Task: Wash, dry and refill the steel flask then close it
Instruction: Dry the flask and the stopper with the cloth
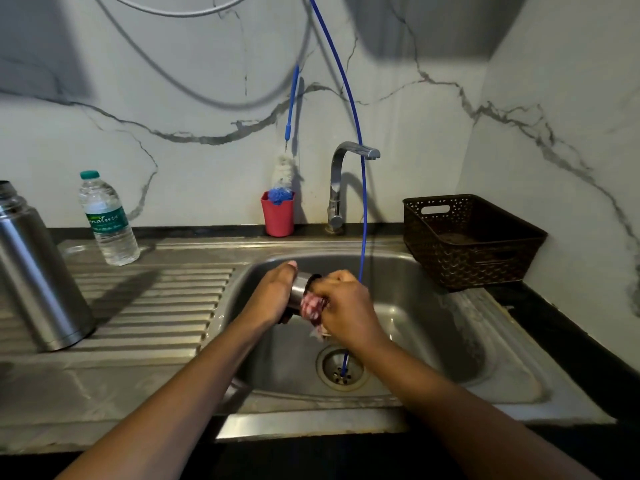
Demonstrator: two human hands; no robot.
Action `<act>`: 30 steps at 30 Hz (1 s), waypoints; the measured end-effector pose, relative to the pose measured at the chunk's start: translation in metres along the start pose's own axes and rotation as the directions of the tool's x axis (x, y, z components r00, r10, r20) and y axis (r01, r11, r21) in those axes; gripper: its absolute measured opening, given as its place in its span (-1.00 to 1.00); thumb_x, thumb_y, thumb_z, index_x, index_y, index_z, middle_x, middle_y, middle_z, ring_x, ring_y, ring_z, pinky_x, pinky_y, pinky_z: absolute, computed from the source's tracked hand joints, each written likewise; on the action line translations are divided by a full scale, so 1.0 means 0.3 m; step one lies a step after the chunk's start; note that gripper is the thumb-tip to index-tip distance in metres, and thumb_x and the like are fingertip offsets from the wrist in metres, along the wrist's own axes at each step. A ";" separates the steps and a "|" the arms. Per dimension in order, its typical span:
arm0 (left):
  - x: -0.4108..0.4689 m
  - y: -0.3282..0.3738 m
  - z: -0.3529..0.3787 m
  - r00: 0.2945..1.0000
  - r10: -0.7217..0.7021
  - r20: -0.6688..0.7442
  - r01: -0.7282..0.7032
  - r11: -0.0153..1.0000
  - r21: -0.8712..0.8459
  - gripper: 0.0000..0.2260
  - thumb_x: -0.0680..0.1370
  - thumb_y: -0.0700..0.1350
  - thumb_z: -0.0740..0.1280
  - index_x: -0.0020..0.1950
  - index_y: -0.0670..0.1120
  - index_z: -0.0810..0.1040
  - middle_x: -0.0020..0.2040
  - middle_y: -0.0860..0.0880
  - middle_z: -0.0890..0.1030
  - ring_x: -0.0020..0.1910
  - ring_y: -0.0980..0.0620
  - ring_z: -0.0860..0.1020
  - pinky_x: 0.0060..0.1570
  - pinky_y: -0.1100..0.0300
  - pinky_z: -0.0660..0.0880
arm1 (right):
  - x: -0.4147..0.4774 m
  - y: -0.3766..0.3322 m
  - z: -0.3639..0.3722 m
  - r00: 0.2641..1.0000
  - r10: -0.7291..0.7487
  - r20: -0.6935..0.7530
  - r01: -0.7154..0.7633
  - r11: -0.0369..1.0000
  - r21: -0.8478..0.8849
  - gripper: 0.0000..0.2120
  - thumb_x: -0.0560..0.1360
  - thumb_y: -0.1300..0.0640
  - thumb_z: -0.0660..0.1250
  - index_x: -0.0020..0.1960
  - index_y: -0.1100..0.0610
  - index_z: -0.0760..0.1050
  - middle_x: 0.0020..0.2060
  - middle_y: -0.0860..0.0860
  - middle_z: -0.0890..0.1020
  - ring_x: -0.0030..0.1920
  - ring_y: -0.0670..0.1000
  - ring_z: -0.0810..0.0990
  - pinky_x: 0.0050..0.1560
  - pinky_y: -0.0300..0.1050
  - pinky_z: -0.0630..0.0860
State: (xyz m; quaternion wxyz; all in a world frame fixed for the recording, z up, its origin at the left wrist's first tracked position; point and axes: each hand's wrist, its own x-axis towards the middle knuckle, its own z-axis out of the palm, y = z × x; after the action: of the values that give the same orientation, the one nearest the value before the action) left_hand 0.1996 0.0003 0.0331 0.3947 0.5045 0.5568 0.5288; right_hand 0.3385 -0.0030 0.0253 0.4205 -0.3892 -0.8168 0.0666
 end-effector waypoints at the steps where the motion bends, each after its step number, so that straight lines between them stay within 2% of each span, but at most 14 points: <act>1: -0.007 -0.002 0.003 0.999 0.050 0.015 -0.051 0.998 0.041 -0.68 0.64 0.06 0.10 -0.04 -0.12 0.53 -0.18 -0.16 0.60 -0.17 -0.15 0.54 -0.14 -0.03 0.43 | 0.009 -0.010 -0.015 0.970 0.215 0.115 -0.239 0.934 0.266 -0.80 0.34 0.36 0.38 -0.12 0.13 0.64 -0.29 -0.01 0.61 -0.17 0.02 0.58 -0.18 -0.16 0.53; 2: -0.012 -0.008 0.007 0.995 0.092 0.036 -0.095 0.992 0.079 -0.65 0.63 0.10 0.09 0.04 -0.11 0.54 -0.09 -0.15 0.62 -0.10 -0.14 0.57 -0.09 -0.02 0.47 | 0.015 -0.018 -0.029 0.897 0.347 0.275 -0.441 0.757 0.483 -0.81 0.37 0.41 0.38 -0.12 0.16 0.61 -0.29 0.01 0.62 -0.21 -0.02 0.59 -0.16 -0.19 0.53; 3: -0.015 -0.010 0.012 0.992 0.117 0.043 -0.121 0.986 0.115 -0.65 0.62 0.15 0.09 0.07 -0.07 0.53 -0.05 -0.11 0.62 -0.08 -0.09 0.58 -0.10 0.03 0.48 | 0.021 -0.011 -0.035 0.834 0.401 0.379 -0.551 0.576 0.603 -0.79 0.38 0.44 0.36 -0.13 0.17 0.59 -0.28 0.02 0.62 -0.24 -0.04 0.59 -0.17 -0.25 0.53; 4: -0.014 -0.013 0.018 0.992 0.121 0.044 -0.126 0.985 0.118 -0.67 0.62 0.17 0.09 0.04 -0.01 0.53 -0.09 -0.06 0.61 -0.14 -0.04 0.56 -0.18 0.10 0.47 | 0.026 0.005 -0.039 0.799 0.429 0.422 -0.596 0.471 0.650 -0.78 0.39 0.47 0.34 -0.14 0.17 0.57 -0.29 0.03 0.62 -0.27 -0.06 0.59 -0.19 -0.28 0.53; 8: 0.011 -0.012 0.022 0.997 -0.080 -0.018 0.079 0.995 -0.058 -0.47 0.54 0.34 0.10 0.13 -0.08 0.53 -0.15 -0.11 0.59 -0.28 0.00 0.51 -0.34 0.18 0.47 | 0.051 0.044 -0.072 0.762 0.478 0.437 -0.604 0.282 0.746 -0.88 0.40 0.39 0.37 -0.12 0.22 0.57 -0.28 0.08 0.67 -0.30 -0.01 0.64 -0.15 -0.16 0.58; 11: 0.010 -0.023 -0.009 0.981 -0.182 0.062 0.192 0.928 -0.320 -0.42 0.46 0.36 0.14 0.18 -0.08 0.51 -0.07 -0.18 0.65 -0.32 -0.02 0.57 -0.49 0.21 0.42 | 0.080 0.076 -0.132 0.750 0.581 0.317 -0.504 0.191 0.843 -0.88 0.44 0.34 0.34 -0.03 0.22 0.55 -0.20 0.12 0.67 -0.24 0.04 0.65 -0.14 -0.10 0.61; 13: 0.007 -0.015 -0.024 0.972 -0.202 0.120 0.235 0.859 -0.455 -0.47 0.39 0.30 0.22 0.14 -0.07 0.53 0.01 -0.17 0.65 -0.14 -0.07 0.63 -0.38 0.16 0.56 | 0.088 0.084 -0.167 0.754 0.621 0.212 -0.456 0.264 0.850 -0.83 0.47 0.30 0.33 0.06 0.21 0.52 -0.17 0.06 0.66 -0.21 -0.01 0.64 -0.26 -0.22 0.59; 15: 0.009 -0.012 -0.025 0.971 -0.196 0.135 0.238 0.792 -0.563 -0.58 0.44 0.19 0.27 0.11 -0.10 0.53 0.05 -0.19 0.64 0.01 -0.13 0.61 -0.23 0.08 0.64 | 0.083 0.072 -0.170 0.791 0.596 0.137 -0.474 0.454 0.755 -0.74 0.48 0.25 0.33 0.17 0.15 0.48 -0.12 -0.02 0.63 -0.14 -0.06 0.61 -0.23 -0.29 0.55; 17: 0.011 -0.011 -0.020 0.971 -0.196 0.134 0.236 0.743 -0.627 -0.66 0.52 0.10 0.26 0.12 -0.13 0.53 0.01 -0.18 0.65 -0.02 -0.11 0.63 -0.14 0.05 0.62 | 0.068 0.042 -0.136 0.837 0.526 0.152 -0.498 0.616 0.610 -0.68 0.49 0.19 0.34 0.24 0.09 0.43 -0.08 -0.09 0.59 -0.07 -0.09 0.59 -0.16 -0.28 0.50; 19: 0.004 -0.004 -0.010 0.976 -0.180 0.125 0.218 0.742 -0.634 -0.62 0.52 0.11 0.26 0.18 -0.13 0.53 -0.03 -0.14 0.67 -0.08 -0.05 0.65 -0.14 0.05 0.63 | 0.052 0.014 -0.084 0.869 0.471 0.151 -0.474 0.707 0.525 -0.67 0.50 0.15 0.34 0.25 0.06 0.39 -0.11 -0.16 0.56 -0.10 -0.16 0.56 -0.16 -0.28 0.50; 23: 0.003 0.000 -0.006 0.993 -0.101 0.063 0.119 0.847 -0.519 -0.58 0.49 0.13 0.28 0.32 0.03 0.43 0.10 -0.11 0.63 -0.06 -0.05 0.63 -0.33 0.15 0.54 | 0.052 -0.001 -0.046 0.872 0.484 0.077 -0.436 0.694 0.573 -0.72 0.55 0.15 0.28 0.22 0.03 0.33 -0.15 -0.20 0.51 -0.14 -0.24 0.53 -0.20 -0.37 0.46; 26: 0.006 -0.002 -0.002 0.993 0.024 0.116 0.032 0.891 -0.453 -0.77 0.50 0.03 0.28 0.12 0.02 0.53 0.02 -0.08 0.65 -0.03 -0.08 0.60 -0.21 0.09 0.52 | 0.058 0.014 -0.076 0.831 0.550 0.084 -0.477 0.627 0.616 -0.74 0.56 0.10 0.27 0.23 0.04 0.36 -0.14 -0.15 0.52 -0.10 -0.13 0.57 -0.20 -0.32 0.46; 28: 0.004 -0.012 0.007 0.994 0.044 0.104 0.002 0.913 -0.409 -0.90 0.52 -0.06 0.29 -0.05 -0.03 0.58 -0.09 -0.04 0.67 -0.05 -0.07 0.59 -0.08 0.05 0.50 | 0.054 0.026 -0.082 0.824 0.563 0.069 -0.493 0.651 0.577 -0.78 0.57 0.11 0.25 0.20 0.03 0.37 -0.14 -0.14 0.53 -0.17 -0.19 0.54 -0.26 -0.38 0.44; 30: 0.012 -0.025 0.016 0.999 0.050 0.018 -0.041 0.941 -0.335 -0.89 0.54 -0.11 0.31 -0.12 -0.05 0.62 -0.16 -0.01 0.68 -0.06 -0.03 0.59 0.00 0.07 0.49 | 0.050 0.024 -0.077 0.840 0.539 0.066 -0.489 0.698 0.523 -0.78 0.57 0.16 0.24 0.21 0.09 0.41 -0.06 -0.03 0.59 -0.12 -0.06 0.59 -0.19 -0.30 0.51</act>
State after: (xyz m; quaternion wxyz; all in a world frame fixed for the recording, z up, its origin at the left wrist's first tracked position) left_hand 0.2026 0.0051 0.0255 0.4695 0.4497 0.4421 0.6180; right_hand 0.3546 0.0072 0.0465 0.5111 -0.4757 -0.6057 0.3814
